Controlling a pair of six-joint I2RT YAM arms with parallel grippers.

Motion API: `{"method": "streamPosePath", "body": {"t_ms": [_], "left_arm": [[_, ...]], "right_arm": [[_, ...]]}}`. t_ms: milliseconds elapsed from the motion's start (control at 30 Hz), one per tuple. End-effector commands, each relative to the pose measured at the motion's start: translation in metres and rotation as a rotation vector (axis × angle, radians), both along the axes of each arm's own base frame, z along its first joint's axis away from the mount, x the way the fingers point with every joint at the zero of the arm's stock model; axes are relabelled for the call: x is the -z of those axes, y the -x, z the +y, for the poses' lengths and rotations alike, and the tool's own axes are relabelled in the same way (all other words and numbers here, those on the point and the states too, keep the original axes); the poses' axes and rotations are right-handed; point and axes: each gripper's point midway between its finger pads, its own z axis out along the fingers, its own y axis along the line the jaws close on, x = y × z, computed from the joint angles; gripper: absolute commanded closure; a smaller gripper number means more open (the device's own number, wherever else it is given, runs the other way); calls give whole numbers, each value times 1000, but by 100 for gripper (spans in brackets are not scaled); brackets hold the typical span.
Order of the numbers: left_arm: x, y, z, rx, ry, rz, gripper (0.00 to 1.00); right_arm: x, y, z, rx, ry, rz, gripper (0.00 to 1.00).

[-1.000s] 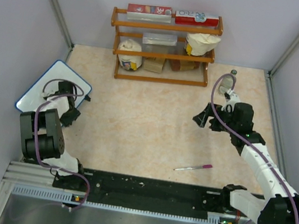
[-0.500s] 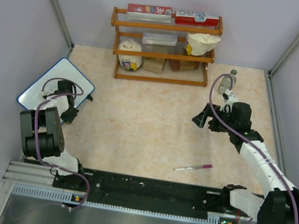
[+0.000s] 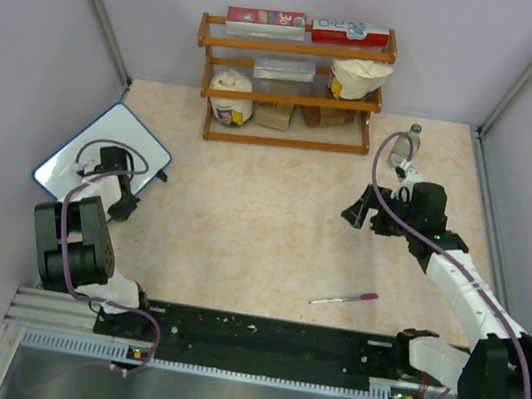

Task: Write a sentence on the whiteboard
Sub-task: Move the whiteboard stand to the center of the board.

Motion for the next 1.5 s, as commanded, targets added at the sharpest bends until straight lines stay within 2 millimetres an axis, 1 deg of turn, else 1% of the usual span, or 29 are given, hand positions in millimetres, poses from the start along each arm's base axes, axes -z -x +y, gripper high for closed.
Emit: {"method": "streamPosePath", "body": {"t_ms": [0, 33, 133, 267, 367, 400, 433, 467, 500, 533, 567, 600, 633, 667, 700, 733, 900, 933, 1067, 1100, 1133, 1167, 1200, 1267, 1333, 1367, 1400, 1433, 1467], "left_arm": [[7, 21, -26, 105, 72, 60, 100], [7, 24, -28, 113, 73, 63, 100], [3, 24, -35, 147, 69, 42, 100], [1, 21, -47, 191, 76, 32, 100], [1, 17, -60, 244, 69, 45, 100], [0, 15, -68, 274, 55, 52, 100], [-5, 9, -68, 281, 35, 47, 100], [-4, 8, -72, 299, 31, 65, 100], [-5, 6, -80, 332, 24, 71, 100], [-8, 0, -84, 339, 18, 69, 100], [-5, -1, -87, 351, 16, 84, 100], [-5, -2, -99, 391, 13, 96, 100], [-7, -8, -104, 404, 10, 89, 100], [-5, -9, -108, 417, 4, 103, 100], [-5, -11, -119, 449, 1, 106, 100], [-7, -17, -125, 463, 1, 94, 100], [-4, -27, -162, 572, 18, 85, 100], [-6, -33, -168, 592, 19, 68, 100], [-6, -40, -194, 669, 16, 58, 100], [-9, -44, -204, 695, 8, 48, 100], [-8, -45, -209, 707, 6, 48, 100], [-6, -44, -218, 731, 5, 55, 100], [-9, -49, -225, 744, 5, 43, 100], [-4, -49, -239, 779, 1, 57, 100], [-7, -56, -253, 804, 3, 41, 100], [-3, -55, -262, 827, 3, 52, 100], [-8, -62, -270, 839, 5, 34, 100], [-3, -62, -275, 850, 8, 46, 100], [-3, -63, -286, 873, 12, 44, 100]], "right_arm": [[-21, -6, 4, -7, -12, -62, 1], [-21, -6, 4, -8, -11, -63, 1], [-21, -6, 4, -7, -8, -61, 1], [-21, -5, 3, -5, -7, -61, 1], [-20, -3, 2, -3, -6, -56, 1], [-21, -2, 2, -2, -5, -60, 1], [-20, -1, 1, 1, -3, -55, 1], [-22, -1, 1, 4, -2, -60, 1], [-22, 0, 0, 4, -1, -63, 1], [-23, 0, -1, 8, 1, -65, 1], [-23, 1, -1, 10, 3, -66, 1], [-23, 2, -2, 11, 5, -65, 1], [-24, 2, -2, 14, 6, -68, 1], [-24, 3, -3, 15, 7, -67, 1], [-25, 4, -3, 16, 8, -67, 1], [-25, 4, -4, 18, 11, -69, 1], [-25, 6, -5, 23, 15, -64, 1], [-25, 6, -6, 24, 16, -64, 1], [-25, 8, -6, 30, 17, -62, 1], [-26, 8, -6, 30, 17, -62, 1], [-25, 8, -7, 31, 19, -59, 1], [-26, 8, -7, 33, 18, -61, 1], [-25, 8, -7, 32, 17, -56, 1], [-25, 8, -7, 35, 18, -56, 1], [-26, 10, -8, 38, 19, -54, 1], [-26, 11, -8, 39, 21, -55, 1], [-27, 11, -10, 43, 25, -60, 1], [-28, 11, -10, 45, 25, -59, 1], [-27, 12, -11, 48, 28, -55, 1]]}}
